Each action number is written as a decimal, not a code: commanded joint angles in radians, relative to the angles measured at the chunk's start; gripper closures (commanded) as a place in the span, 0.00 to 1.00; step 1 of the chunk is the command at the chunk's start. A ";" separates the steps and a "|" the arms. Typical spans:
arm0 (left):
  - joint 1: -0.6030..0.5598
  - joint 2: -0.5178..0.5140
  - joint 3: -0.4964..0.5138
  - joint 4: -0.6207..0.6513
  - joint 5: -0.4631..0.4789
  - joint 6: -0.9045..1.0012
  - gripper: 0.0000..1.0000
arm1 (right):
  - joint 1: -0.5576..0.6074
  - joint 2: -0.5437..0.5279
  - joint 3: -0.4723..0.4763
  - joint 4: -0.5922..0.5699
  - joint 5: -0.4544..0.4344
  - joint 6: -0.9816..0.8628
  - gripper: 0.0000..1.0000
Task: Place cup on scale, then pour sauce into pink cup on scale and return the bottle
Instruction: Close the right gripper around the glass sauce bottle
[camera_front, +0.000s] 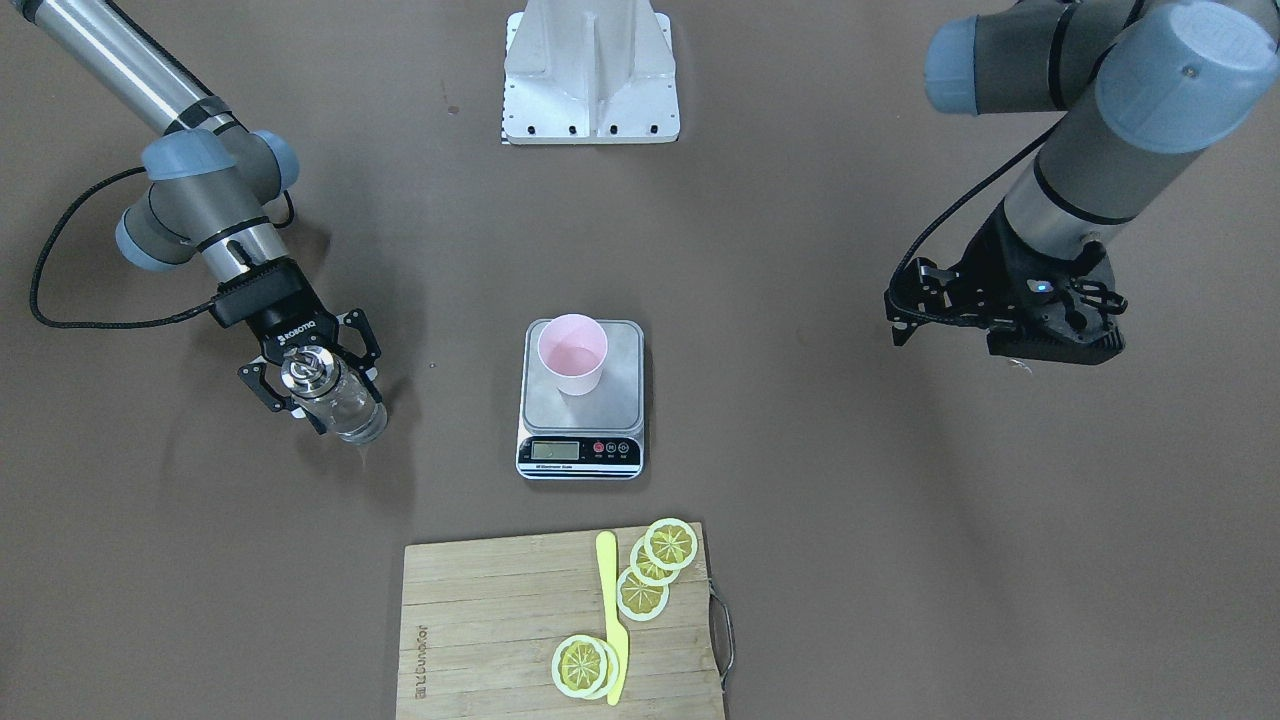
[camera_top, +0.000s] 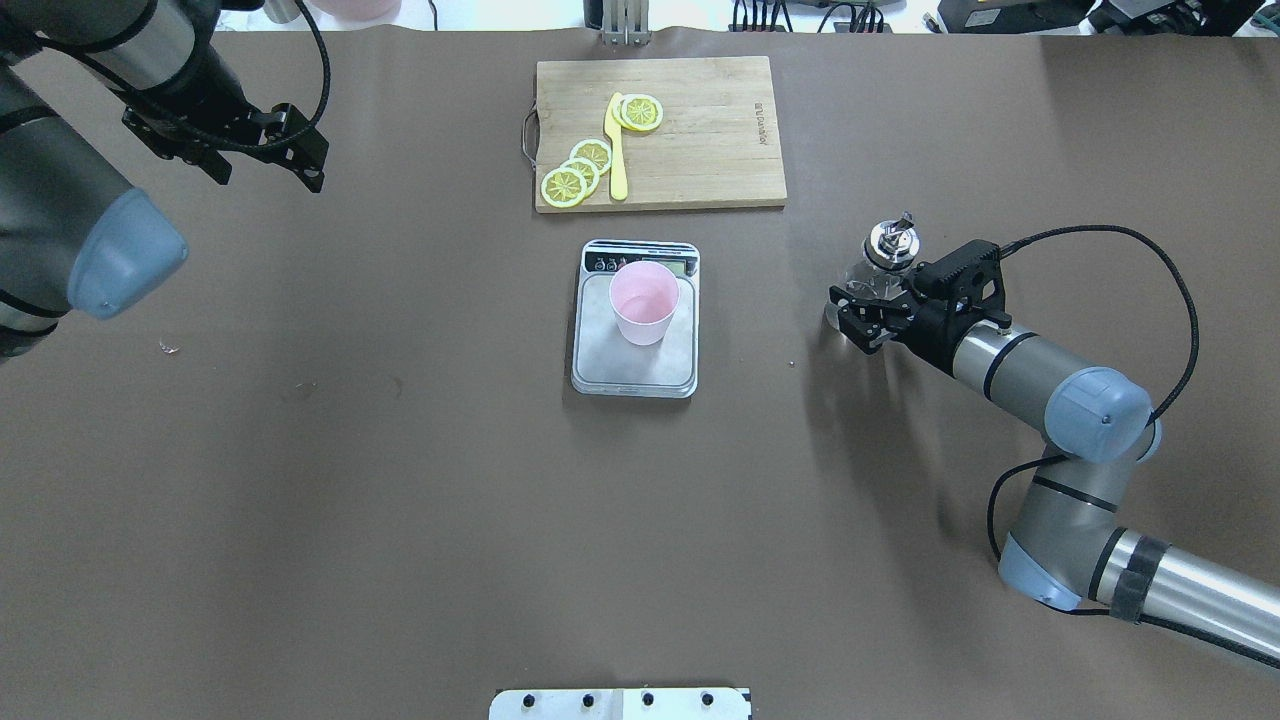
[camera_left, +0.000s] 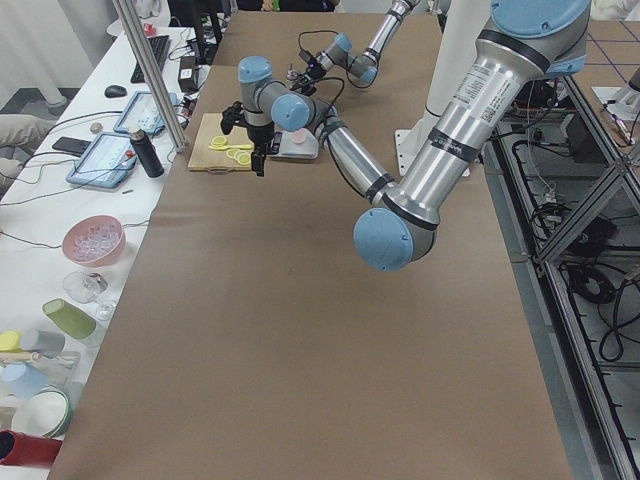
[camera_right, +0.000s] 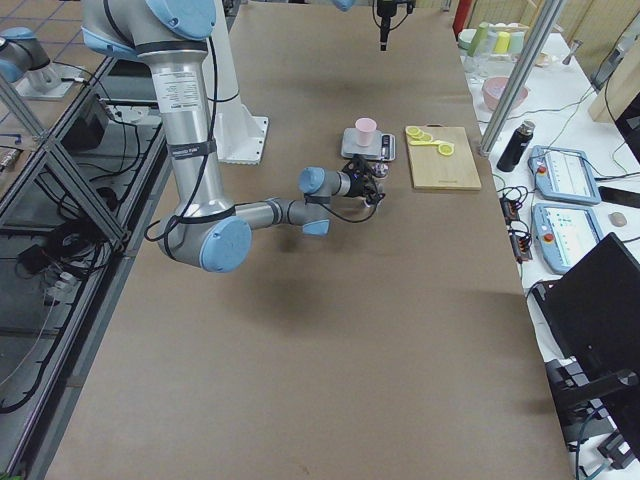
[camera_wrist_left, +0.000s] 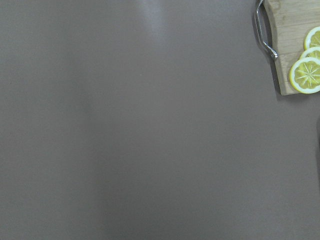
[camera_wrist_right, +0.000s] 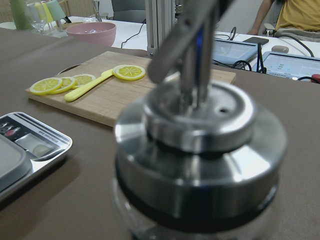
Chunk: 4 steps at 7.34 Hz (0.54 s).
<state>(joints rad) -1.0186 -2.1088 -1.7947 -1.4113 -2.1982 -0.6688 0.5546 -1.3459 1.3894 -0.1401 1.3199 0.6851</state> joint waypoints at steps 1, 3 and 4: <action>0.000 0.000 0.000 0.000 0.000 0.000 0.02 | 0.002 0.001 0.008 -0.003 0.001 0.001 0.70; 0.000 0.001 -0.003 0.000 0.000 0.000 0.02 | 0.013 -0.001 0.020 -0.022 0.007 -0.002 0.75; -0.002 0.000 -0.003 0.000 0.000 0.000 0.03 | 0.022 -0.002 0.058 -0.073 0.027 -0.010 0.75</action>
<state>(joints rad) -1.0188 -2.1087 -1.7970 -1.4113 -2.1982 -0.6688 0.5670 -1.3471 1.4145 -0.1692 1.3301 0.6815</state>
